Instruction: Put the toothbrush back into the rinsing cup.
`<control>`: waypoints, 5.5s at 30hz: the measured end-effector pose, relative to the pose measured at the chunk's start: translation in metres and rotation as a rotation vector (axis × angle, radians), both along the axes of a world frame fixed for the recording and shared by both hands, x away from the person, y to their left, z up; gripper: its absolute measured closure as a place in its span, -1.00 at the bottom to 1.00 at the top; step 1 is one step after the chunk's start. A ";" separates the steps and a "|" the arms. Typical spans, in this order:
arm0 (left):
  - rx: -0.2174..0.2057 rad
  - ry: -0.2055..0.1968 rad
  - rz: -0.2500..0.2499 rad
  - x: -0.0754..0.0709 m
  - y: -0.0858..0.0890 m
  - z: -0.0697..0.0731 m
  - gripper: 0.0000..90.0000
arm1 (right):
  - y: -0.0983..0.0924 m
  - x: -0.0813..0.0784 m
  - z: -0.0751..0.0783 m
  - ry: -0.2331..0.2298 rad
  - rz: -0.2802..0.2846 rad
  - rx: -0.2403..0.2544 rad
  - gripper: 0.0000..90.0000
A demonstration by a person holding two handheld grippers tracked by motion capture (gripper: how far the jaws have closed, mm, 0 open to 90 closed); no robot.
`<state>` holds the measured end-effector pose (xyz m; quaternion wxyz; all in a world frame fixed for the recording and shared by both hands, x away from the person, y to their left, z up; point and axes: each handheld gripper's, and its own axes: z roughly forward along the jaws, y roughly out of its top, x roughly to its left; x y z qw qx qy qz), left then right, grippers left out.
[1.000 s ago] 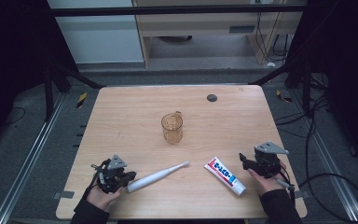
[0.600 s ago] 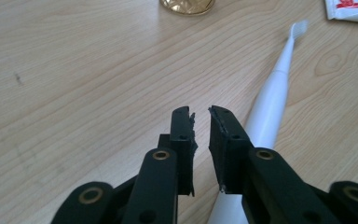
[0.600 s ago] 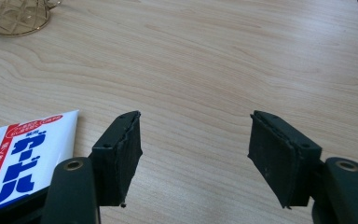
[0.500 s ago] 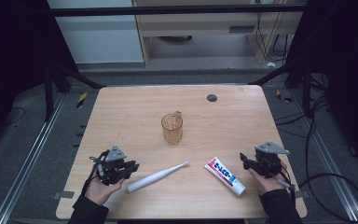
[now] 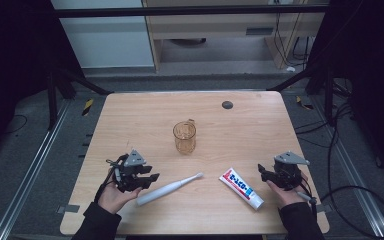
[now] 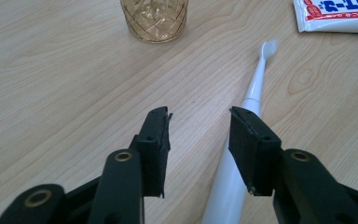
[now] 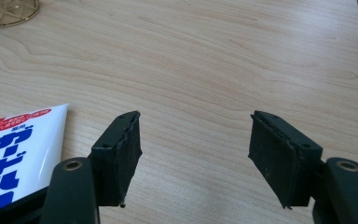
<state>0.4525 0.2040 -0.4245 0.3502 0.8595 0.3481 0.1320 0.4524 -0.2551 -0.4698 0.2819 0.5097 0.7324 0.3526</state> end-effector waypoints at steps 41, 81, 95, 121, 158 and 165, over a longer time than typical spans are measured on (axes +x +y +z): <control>0.205 0.128 -0.172 0.019 -0.054 -0.015 0.06 | -0.004 0.003 -0.001 0.015 0.004 0.020 -0.25; 0.323 0.223 -0.262 0.026 -0.075 -0.040 0.30 | 0.000 0.006 -0.003 0.038 0.021 0.009 -0.22; 0.343 0.227 -0.258 0.028 -0.076 -0.044 0.44 | 0.000 0.006 -0.003 0.040 0.020 0.010 -0.21; 0.346 0.247 -0.280 0.028 -0.073 -0.037 0.48 | -0.001 0.007 -0.003 0.038 0.017 0.005 -0.21; -0.018 -0.070 0.084 0.025 -0.016 0.033 0.49 | -0.004 0.006 -0.003 0.012 -0.001 0.015 -0.26; -0.104 -0.168 0.192 0.025 -0.001 0.041 0.49 | -0.005 0.007 -0.004 0.009 -0.006 0.016 -0.29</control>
